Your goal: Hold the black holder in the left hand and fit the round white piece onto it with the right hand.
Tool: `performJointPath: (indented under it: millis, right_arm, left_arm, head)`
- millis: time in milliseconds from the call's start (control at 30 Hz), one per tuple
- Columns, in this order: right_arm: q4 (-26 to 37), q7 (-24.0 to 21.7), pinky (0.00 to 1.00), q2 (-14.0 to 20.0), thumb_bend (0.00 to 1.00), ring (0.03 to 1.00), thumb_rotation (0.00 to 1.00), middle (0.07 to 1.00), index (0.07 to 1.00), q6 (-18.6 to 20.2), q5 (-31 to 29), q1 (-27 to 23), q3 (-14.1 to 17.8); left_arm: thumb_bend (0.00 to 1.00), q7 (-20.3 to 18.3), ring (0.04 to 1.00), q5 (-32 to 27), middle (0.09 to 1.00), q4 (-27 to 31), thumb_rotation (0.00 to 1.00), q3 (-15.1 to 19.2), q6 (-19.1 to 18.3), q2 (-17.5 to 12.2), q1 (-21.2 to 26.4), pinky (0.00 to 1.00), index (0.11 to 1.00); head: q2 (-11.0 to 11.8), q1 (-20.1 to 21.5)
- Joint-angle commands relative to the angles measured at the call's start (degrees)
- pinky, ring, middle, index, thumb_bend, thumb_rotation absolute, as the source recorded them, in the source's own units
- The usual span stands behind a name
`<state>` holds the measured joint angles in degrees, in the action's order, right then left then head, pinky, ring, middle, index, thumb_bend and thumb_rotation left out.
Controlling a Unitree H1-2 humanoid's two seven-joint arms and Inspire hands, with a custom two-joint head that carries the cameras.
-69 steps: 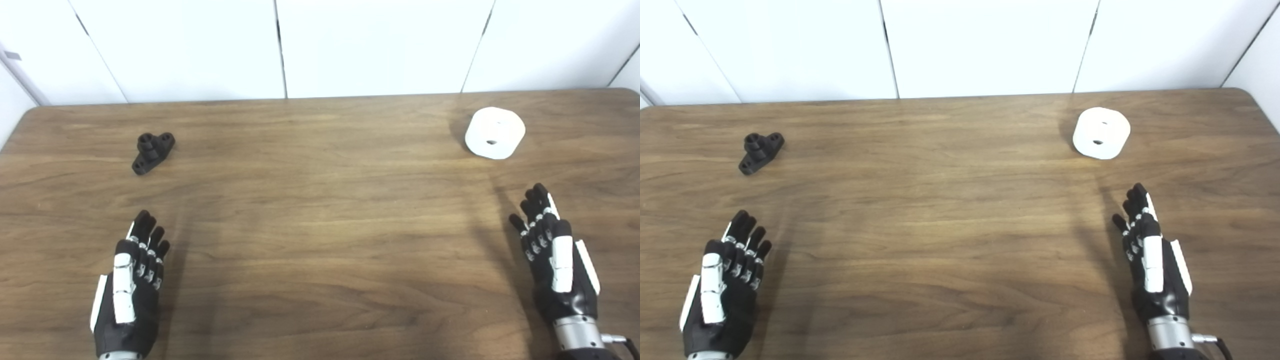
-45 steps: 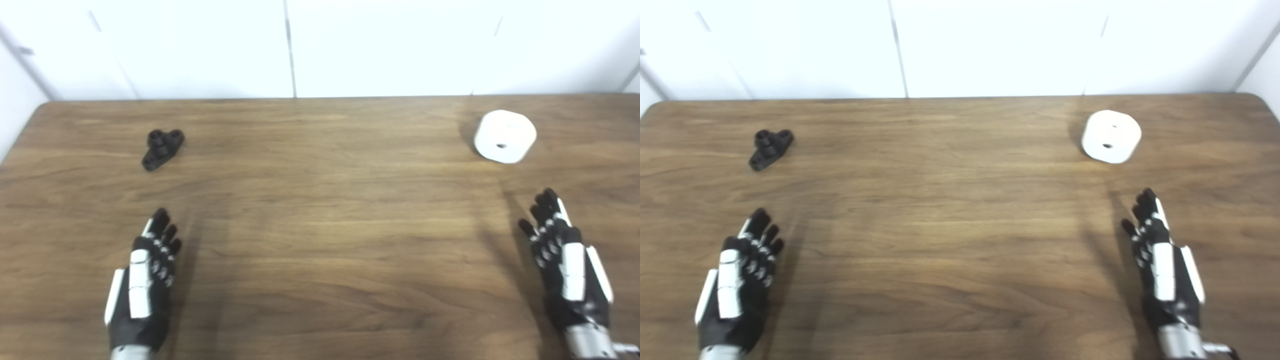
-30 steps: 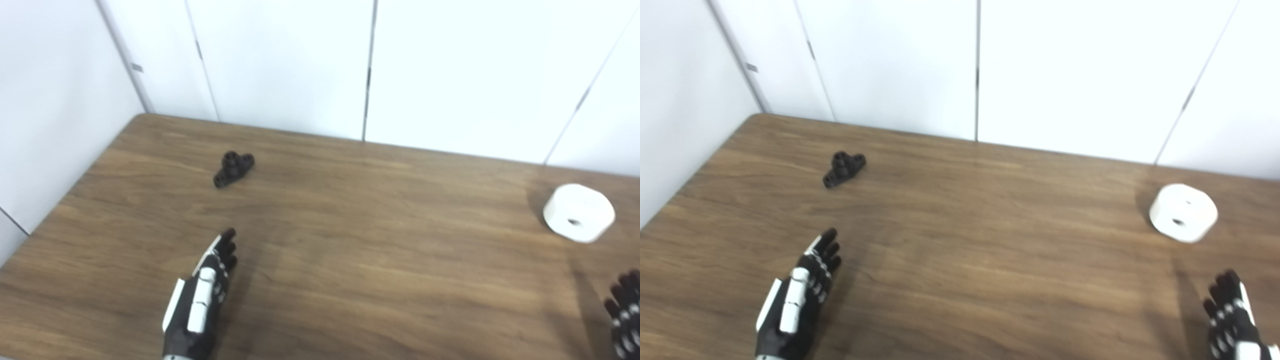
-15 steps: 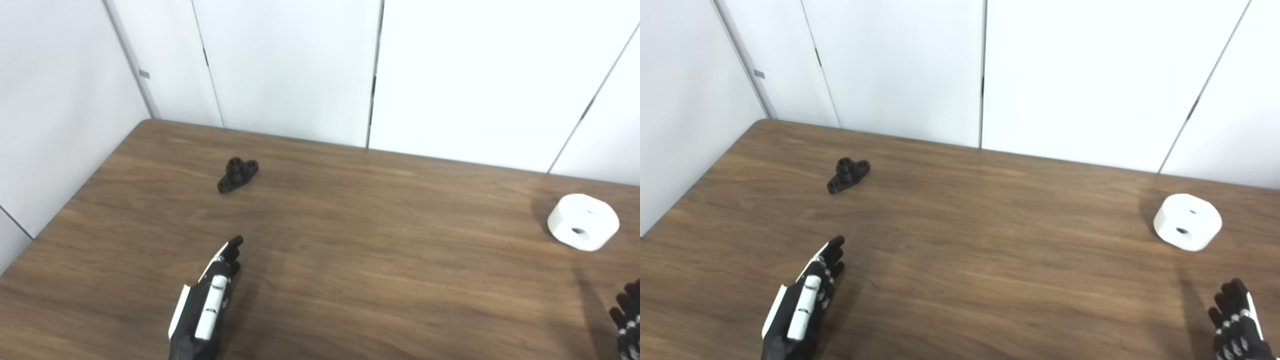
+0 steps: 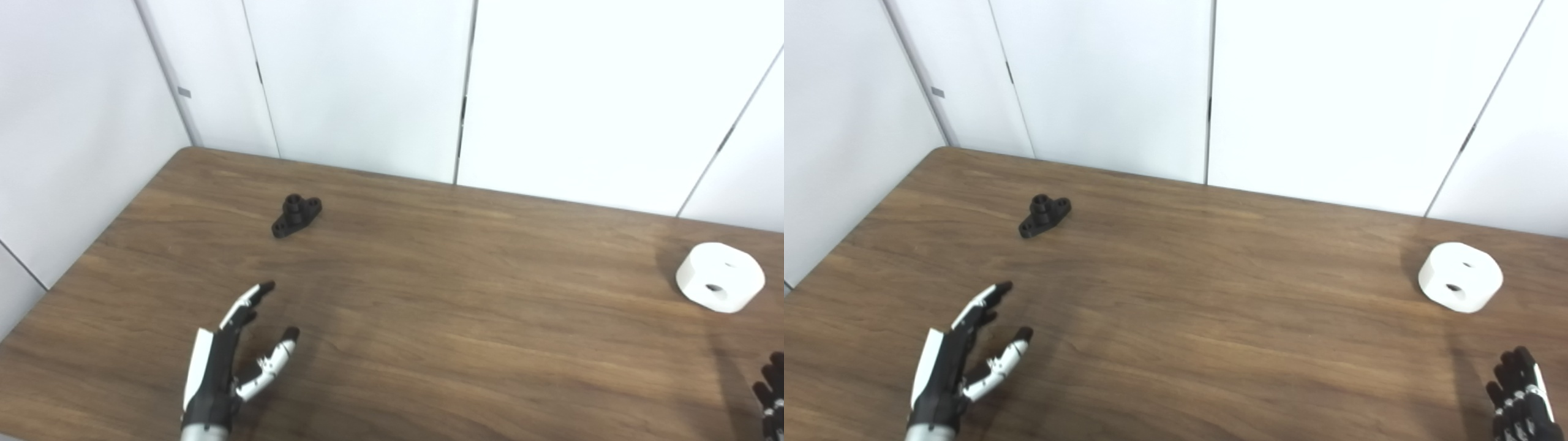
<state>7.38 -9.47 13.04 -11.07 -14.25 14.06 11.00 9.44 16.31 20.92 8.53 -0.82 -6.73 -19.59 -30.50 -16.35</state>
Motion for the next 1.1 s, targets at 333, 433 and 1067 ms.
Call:
performJointPath:
  millis: [333,433,1067]
  right_arm:
    - [-6.0,-0.2,1.0,-0.4,0.7,1.0,0.99,0.992,0.991,-0.4,1.0,1.2,-0.7]
    - [-5.8,-0.1,1.0,-0.4,0.7,1.0,0.99,0.994,0.993,-0.1,0.9,1.3,-0.7]
    - [-5.1,-0.5,1.0,-0.4,0.67,1.0,0.99,1.0,1.0,0.5,0.1,1.7,-0.8]
  left_arm:
    - [0.68,0.3,0.959,13.5,0.92,2.2,0.38,2.1,-11.6,-4.0,12.9,0.95,0.865]
    - [0.71,-0.3,0.952,16.0,0.916,1.4,0.39,2.1,-14.5,-5.2,15.3,0.92,0.854]
    - [0.79,1.8,0.934,23.1,0.899,-16.4,0.39,0.2,-18.3,-11.5,25.9,0.86,0.809]
  head:
    - [-0.3,0.0]
    - [-0.3,0.1]
    - [-0.7,0.3]
